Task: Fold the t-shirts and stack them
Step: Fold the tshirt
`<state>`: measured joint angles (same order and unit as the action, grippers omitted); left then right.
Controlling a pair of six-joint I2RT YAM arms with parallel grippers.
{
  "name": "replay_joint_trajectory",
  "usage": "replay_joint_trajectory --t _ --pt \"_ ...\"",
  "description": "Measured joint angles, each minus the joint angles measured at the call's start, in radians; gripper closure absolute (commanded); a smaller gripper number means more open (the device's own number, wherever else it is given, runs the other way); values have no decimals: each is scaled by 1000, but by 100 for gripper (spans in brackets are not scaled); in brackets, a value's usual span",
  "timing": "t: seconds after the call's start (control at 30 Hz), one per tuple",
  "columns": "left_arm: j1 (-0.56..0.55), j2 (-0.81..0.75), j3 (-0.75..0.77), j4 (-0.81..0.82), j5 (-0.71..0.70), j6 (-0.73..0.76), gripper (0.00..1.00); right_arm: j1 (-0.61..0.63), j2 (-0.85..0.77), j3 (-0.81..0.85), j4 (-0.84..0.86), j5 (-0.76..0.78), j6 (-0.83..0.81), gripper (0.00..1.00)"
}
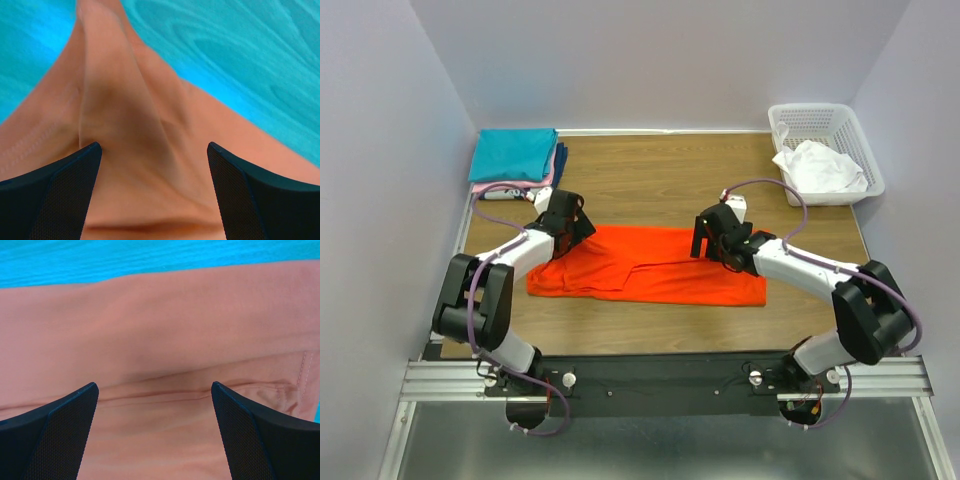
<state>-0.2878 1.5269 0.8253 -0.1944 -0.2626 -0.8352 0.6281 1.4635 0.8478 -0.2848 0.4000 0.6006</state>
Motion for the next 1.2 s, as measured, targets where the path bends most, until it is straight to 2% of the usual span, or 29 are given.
replay_joint_trajectory --t 0.3,0.57,0.8,1.07,1.2 --pt "95 208 151 94 53 50 6 -32 101 0 -2 -13 -9 0" --pt "143 288 239 126 105 74 8 -56 124 34 -5 -13 -32 0" --pt "94 402 394 103 127 94 8 -69 156 106 -1 -16 -56 0" --pt "10 594 688 14 144 111 8 -126 285 159 0 -51 -68 0" --pt "-20 703 868 -47 150 114 7 -129 259 116 33 -77 -47 0"
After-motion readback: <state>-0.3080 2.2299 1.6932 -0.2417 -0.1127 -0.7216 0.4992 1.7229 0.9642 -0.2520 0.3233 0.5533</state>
